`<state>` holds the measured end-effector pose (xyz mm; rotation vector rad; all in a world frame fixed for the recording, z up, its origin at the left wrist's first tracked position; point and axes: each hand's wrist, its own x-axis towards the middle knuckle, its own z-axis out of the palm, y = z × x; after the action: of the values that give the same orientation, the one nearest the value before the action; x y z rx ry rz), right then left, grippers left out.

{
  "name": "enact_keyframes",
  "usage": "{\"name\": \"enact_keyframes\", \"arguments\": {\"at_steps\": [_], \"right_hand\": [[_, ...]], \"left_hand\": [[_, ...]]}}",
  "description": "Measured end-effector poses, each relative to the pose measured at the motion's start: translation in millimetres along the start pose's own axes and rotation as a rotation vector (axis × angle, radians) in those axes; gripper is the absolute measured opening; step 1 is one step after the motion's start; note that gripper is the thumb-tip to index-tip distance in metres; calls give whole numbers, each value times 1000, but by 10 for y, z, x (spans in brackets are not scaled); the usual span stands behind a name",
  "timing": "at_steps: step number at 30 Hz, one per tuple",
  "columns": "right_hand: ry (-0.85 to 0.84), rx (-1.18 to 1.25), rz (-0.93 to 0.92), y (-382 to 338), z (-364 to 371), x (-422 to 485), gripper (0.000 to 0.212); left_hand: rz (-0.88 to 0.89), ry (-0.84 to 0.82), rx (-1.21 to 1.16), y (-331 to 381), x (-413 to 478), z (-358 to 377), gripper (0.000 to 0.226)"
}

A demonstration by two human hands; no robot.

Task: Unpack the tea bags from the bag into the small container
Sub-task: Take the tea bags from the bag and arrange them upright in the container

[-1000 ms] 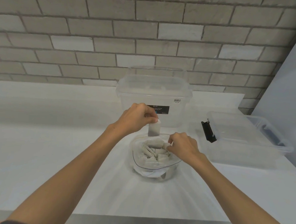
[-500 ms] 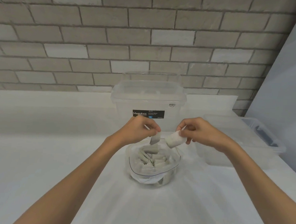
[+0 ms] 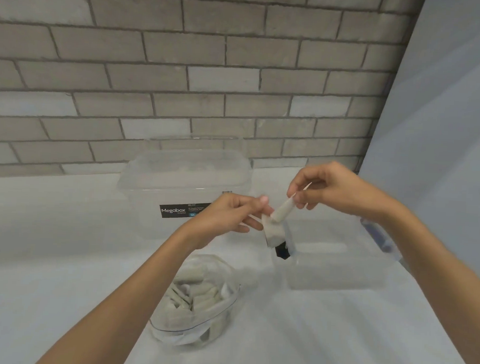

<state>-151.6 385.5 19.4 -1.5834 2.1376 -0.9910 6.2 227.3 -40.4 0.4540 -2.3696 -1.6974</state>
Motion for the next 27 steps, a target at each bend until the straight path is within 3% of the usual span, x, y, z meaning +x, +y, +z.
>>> {"name": "enact_keyframes", "arguments": {"at_steps": [2,11,14,17,22,25,27], "right_hand": [[5,22,-19,121,-143,-19,20],[-35,155,-189,537,-662,51,15],[30,175,-147,727,-771,107,27],[83,208,-35,949,-790,172,21],[100,25,-14,1322,-659,275,4],[132,-149,2,1516,-682,343,4],[92,-263,8,1623,-667,360,8]], "left_hand": [[-8,-4,-20,80,142,73,45],[20,-130,58,420,812,460,22],[65,-29,81,414,1022,587,11],[115,156,245,328,1247,702,13],[151,161,413,254,1407,856,13],[137,183,488,216,1474,849,21],[114,193,542,156,1540,828,15]]}}
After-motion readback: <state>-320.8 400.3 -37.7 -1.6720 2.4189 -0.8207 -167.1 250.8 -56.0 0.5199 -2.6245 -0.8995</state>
